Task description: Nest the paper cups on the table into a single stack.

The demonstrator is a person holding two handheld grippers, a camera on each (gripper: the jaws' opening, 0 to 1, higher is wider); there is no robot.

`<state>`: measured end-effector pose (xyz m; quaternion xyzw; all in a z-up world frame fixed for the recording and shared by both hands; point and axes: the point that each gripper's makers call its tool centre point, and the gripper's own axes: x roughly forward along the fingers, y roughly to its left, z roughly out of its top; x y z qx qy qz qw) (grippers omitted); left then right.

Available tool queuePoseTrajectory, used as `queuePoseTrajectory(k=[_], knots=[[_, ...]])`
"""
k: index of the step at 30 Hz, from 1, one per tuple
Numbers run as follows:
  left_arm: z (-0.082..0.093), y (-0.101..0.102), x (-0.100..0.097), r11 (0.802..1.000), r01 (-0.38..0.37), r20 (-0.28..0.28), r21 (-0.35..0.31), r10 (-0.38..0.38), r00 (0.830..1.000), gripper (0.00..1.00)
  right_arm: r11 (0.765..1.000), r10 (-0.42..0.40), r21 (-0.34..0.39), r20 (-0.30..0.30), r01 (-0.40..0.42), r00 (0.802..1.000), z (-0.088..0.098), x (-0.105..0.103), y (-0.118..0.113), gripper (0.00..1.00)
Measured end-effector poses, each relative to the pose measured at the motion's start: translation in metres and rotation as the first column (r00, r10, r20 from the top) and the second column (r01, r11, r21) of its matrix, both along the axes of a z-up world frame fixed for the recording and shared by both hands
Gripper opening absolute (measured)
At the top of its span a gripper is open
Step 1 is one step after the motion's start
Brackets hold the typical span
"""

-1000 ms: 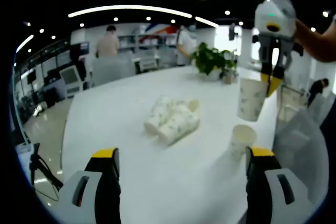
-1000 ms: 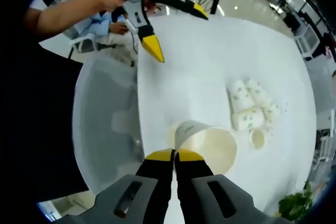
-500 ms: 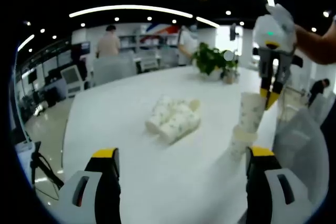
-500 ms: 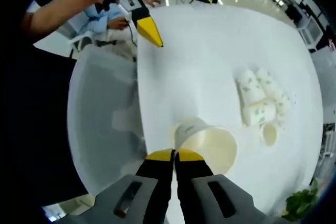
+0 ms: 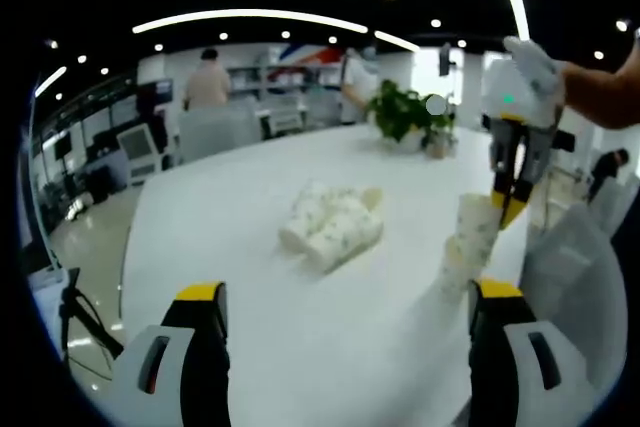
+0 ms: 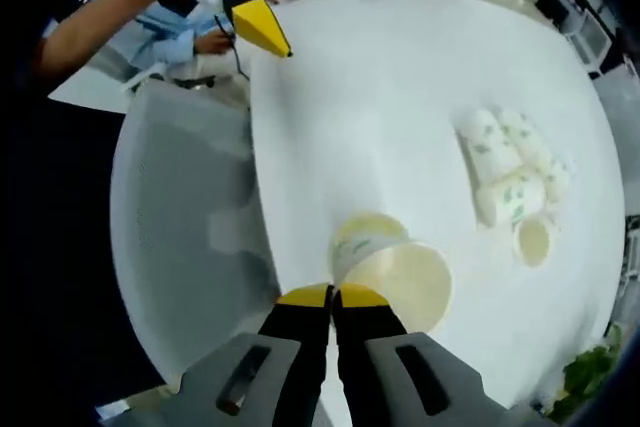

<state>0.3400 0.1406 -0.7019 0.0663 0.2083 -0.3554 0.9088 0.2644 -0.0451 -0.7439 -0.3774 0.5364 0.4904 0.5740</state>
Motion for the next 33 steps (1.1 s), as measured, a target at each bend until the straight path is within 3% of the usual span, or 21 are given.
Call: queuePoseTrajectory(k=[17, 33], knots=[[0.0, 0.002, -0.001, 1.0, -0.001, 0.001, 0.008, 0.001, 1.0, 0.99, 0.999, -0.046, 0.0, 0.01, 0.046, 0.999, -0.017, 0.004, -0.001, 0.0], [-0.002, 0.002, -0.002, 1.0, 0.005, -0.002, 0.019, -0.005, 1.0, 0.99, 0.999, -0.038, 0.005, -0.004, 0.038, 0.999, -0.025, 0.001, 0.002, 0.0]])
